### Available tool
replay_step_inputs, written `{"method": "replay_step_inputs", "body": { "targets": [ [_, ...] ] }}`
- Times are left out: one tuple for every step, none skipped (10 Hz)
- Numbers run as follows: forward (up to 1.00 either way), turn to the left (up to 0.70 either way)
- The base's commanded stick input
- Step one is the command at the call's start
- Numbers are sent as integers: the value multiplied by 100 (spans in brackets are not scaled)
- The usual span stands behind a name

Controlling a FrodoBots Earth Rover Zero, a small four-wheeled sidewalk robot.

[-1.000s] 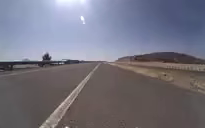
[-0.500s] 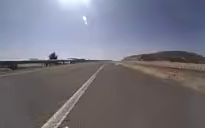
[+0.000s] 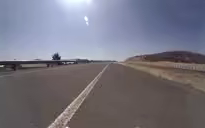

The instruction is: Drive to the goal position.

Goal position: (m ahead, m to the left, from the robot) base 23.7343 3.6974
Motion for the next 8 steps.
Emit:
{"method": "replay_step_inputs", "body": {
  "targets": [
    [100, 0],
    [100, 0],
    [100, 0],
    [100, 0],
    [100, 0],
    [100, 0],
    [100, 0],
    [100, 0]
  ]
}}
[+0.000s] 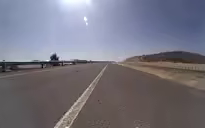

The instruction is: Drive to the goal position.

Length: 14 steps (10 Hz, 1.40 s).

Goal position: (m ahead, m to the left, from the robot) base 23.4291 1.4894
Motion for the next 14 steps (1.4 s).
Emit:
{"method": "replay_step_inputs", "body": {
  "targets": [
    [100, 0],
    [100, 0],
    [100, 0],
    [100, 0],
    [100, 0],
    [100, 0],
    [100, 0],
    [100, 0],
    [100, 0],
    [100, 0],
    [100, 0],
    [100, 0],
    [100, 0],
    [100, 0]
  ]
}}
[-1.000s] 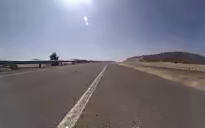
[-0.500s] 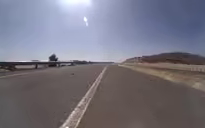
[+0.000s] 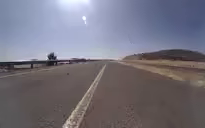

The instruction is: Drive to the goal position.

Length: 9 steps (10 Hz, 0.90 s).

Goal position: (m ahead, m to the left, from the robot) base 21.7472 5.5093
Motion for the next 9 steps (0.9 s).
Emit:
{"method": "replay_step_inputs", "body": {
  "targets": [
    [100, 0],
    [100, 0],
    [100, 0],
    [100, 0],
    [100, 0],
    [100, 0],
    [100, 0],
    [100, 0],
    [100, 0]
  ]
}}
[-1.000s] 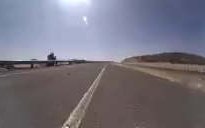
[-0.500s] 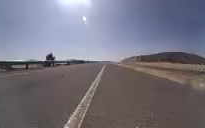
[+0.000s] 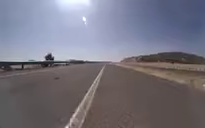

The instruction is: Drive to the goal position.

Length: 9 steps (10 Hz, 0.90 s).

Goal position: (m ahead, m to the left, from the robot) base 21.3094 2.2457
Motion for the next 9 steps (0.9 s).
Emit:
{"method": "replay_step_inputs", "body": {
  "targets": [
    [100, 0],
    [100, 0],
    [100, 0],
    [100, 0],
    [100, 0],
    [100, 0],
    [100, 0],
    [100, 0],
    [100, 0]
  ]
}}
